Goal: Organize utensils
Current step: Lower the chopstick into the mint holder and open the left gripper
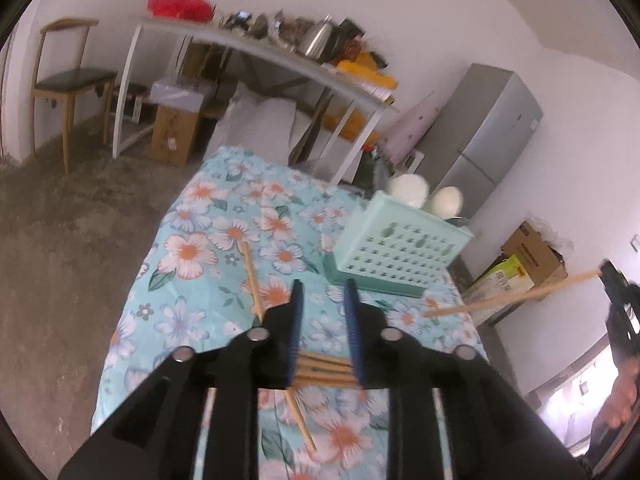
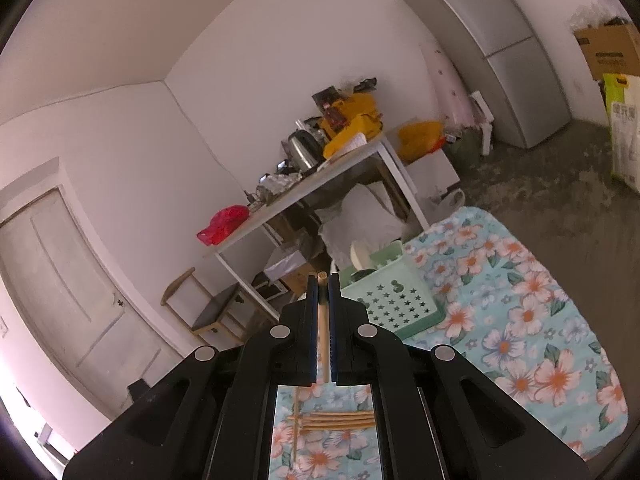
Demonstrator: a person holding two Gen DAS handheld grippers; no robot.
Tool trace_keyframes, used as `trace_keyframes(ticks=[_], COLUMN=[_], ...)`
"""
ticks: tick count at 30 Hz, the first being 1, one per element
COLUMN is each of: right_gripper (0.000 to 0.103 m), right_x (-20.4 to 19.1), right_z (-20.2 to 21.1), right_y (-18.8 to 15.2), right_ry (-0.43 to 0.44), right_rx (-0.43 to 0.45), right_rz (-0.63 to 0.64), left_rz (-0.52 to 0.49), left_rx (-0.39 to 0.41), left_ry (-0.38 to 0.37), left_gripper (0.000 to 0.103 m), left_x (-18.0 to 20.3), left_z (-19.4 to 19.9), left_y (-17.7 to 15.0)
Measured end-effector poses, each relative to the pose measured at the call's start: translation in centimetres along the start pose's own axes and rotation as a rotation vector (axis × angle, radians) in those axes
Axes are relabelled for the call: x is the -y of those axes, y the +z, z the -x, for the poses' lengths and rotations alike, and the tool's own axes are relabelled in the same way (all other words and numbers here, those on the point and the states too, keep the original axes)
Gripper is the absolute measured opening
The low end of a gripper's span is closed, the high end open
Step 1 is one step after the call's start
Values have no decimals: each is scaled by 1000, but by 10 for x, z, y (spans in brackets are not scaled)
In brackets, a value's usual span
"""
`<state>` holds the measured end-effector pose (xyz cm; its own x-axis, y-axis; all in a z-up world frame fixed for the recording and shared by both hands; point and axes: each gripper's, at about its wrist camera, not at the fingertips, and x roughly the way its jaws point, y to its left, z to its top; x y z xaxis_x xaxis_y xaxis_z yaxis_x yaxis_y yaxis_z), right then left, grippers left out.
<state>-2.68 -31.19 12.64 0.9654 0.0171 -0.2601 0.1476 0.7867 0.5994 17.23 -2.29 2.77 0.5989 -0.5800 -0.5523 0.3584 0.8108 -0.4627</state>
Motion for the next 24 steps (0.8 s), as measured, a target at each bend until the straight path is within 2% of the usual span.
trace_keyframes(ticks=[3,8,10,14,15,19,24], right_gripper=[3,3,3,3,3,3,3], right_x=[10,26,31,37,39,45,47], right_z=[-3,-6,-9,-12,-13,-15,-14], right_y=[2,4,3,5,6,7,8], right_ry=[-2,6,9,12,13,19,24], right_rx=[-4,-14,-20,-28,-29,-31,-31], right_rz=[-22,-59,-68,-82,-85,-100,-104], left_rz=[17,35,11,-1,-1,-8,33], left_rx=[-76,-231,-282,-384,-396,-383,-319], left_ry=[26,131,201,276,295,340,295], left_gripper=[29,31,31,31,29,9,6], left_x=[-12,-36,-43,-53,-55,-58,-56], left_z=[-35,-108,-133,-171,-177,-182,-152], left_y=[18,44,48,47,46,47,58])
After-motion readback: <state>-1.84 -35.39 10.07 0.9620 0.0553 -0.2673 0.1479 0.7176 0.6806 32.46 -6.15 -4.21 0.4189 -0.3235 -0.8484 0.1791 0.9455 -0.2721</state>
